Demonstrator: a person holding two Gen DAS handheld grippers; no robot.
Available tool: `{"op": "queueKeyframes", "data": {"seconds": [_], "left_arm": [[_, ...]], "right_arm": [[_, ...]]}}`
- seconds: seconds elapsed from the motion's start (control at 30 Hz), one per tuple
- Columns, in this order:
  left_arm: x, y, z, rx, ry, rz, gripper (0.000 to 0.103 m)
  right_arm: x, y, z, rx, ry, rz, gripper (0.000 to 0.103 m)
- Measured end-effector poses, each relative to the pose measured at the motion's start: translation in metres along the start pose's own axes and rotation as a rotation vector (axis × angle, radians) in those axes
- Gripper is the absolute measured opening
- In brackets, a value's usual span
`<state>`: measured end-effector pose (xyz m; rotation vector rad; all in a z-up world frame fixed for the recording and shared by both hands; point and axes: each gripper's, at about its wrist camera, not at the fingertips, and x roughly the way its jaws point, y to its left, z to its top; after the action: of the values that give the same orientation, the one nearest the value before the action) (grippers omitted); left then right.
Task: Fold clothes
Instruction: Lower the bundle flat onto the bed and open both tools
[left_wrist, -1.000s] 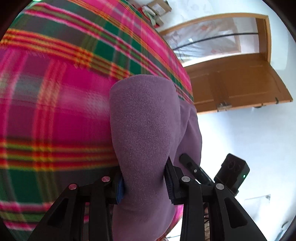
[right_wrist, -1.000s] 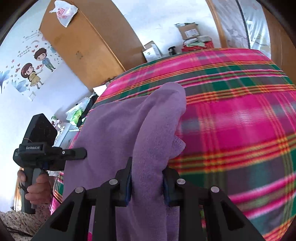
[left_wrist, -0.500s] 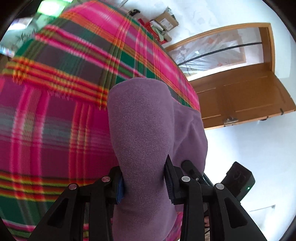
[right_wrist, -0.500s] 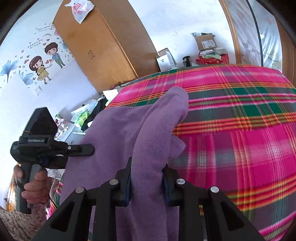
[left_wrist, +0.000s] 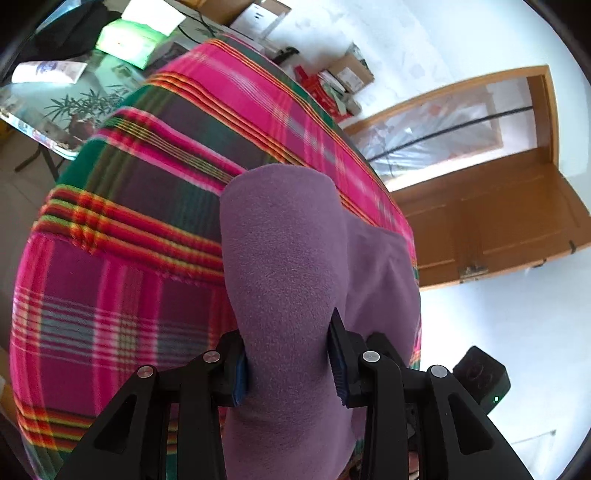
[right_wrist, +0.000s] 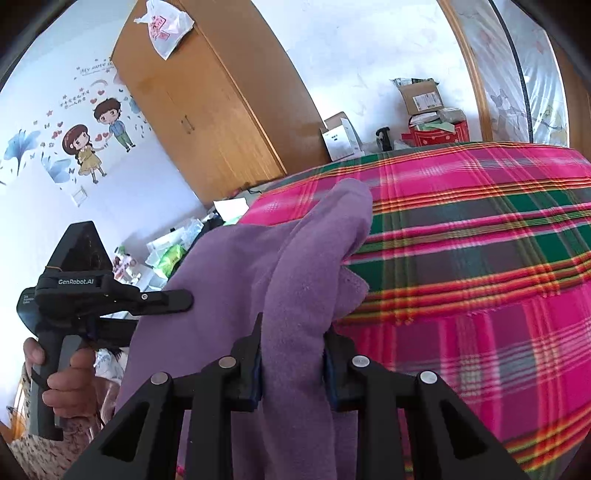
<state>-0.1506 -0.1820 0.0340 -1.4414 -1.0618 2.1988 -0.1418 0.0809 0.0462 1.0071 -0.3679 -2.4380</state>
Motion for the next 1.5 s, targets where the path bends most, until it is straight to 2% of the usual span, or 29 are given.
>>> {"op": "queueKeyframes", "data": {"seconds": [0.33,0.5,0.73,0.87,1.1,1.2,1.3,1.5], "left_arm": [[0.009,0.001,0.018,0.002,0.016,0.013,0.037],[0.005,0.02,0.015,-0.025,0.03,-0.008,0.04],[-0.01,0.034,0.004,-0.041,0.038,-0.016,0.045],[-0.017,0.032,-0.004,-0.048,0.01,-0.008,0.045],[-0.027,0.029,-0.032,-0.062,-0.031,0.008,0.044],[-0.032,0.028,-0.044,-0.068,-0.049,0.014,0.044],[-0.033,0.023,-0.057,-0.035,-0.066,0.059,0.044],[-0.033,0.014,-0.074,0.019,-0.095,0.141,0.044]], "right_arm": [[0.016,-0.015,-0.005,0.065,0.025,-0.052,0.027],[0.019,-0.026,-0.008,0.097,0.045,-0.055,0.03],[0.02,-0.032,-0.01,0.117,0.068,-0.07,0.036],[0.015,-0.036,-0.012,0.149,0.081,-0.061,0.036],[-0.015,-0.041,-0.019,0.196,0.053,-0.045,0.036],[-0.031,-0.036,-0.025,0.165,0.026,-0.05,0.036],[-0.037,-0.024,-0.031,0.097,0.021,-0.068,0.036],[-0.03,-0.015,-0.047,0.019,0.077,-0.159,0.036]]}}
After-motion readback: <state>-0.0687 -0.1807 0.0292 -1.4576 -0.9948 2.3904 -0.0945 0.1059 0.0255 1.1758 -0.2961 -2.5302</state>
